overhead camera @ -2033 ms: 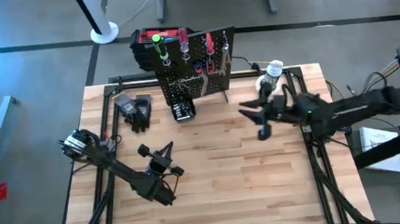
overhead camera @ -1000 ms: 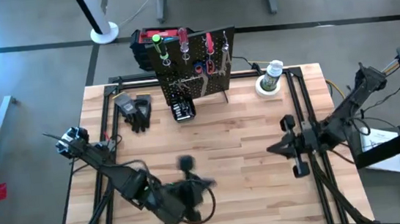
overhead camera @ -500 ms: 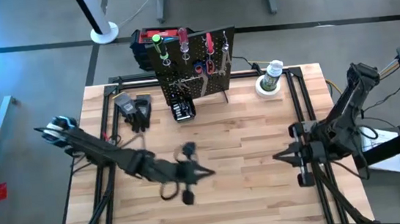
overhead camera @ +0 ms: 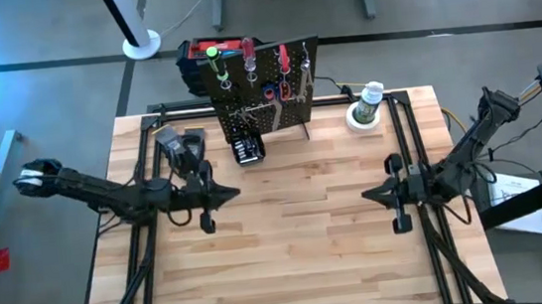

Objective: Hang tools onto peg board
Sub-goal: Return to Home Position

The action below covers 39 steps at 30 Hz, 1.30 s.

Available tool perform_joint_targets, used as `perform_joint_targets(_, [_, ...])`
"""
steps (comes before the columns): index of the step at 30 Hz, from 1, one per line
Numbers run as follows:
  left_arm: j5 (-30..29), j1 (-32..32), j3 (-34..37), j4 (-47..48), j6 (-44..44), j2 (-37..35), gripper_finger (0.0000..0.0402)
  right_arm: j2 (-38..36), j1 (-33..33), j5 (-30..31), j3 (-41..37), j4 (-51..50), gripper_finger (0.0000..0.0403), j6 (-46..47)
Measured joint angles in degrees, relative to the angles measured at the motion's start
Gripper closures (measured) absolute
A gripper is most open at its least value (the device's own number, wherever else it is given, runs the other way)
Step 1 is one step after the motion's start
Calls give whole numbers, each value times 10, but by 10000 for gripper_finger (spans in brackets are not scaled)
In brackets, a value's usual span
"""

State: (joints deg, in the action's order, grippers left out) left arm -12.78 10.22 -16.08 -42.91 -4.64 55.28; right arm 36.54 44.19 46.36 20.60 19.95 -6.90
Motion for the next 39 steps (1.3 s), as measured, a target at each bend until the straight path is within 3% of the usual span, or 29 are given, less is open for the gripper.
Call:
perform_joint_targets(5, [33,-51,41,-17,15,21,402,-77,-69,-59,-70,13,403,24])
perform_joint_targets(11, [107,-79,48,-96,54,72,402,-139,-179,-193,-125,41,403,48])
perform_joint_targets(15, [91,-83,70,-97,64,71,402,-147,-218,-209,-138,25,403,76])
perform_joint_targets(24, [63,-89,138,-87,39,-79,401,-147,-221,-210,-132,9,403,80])
perform_joint_targets(32, [63,-88,132,136,-5,-226,401,-147,-221,-210,-128,8,403,80])
perform_joint_targets(39, [63,-87,156,223,-8,-346,401,-146,-221,-210,-131,-2,403,94])
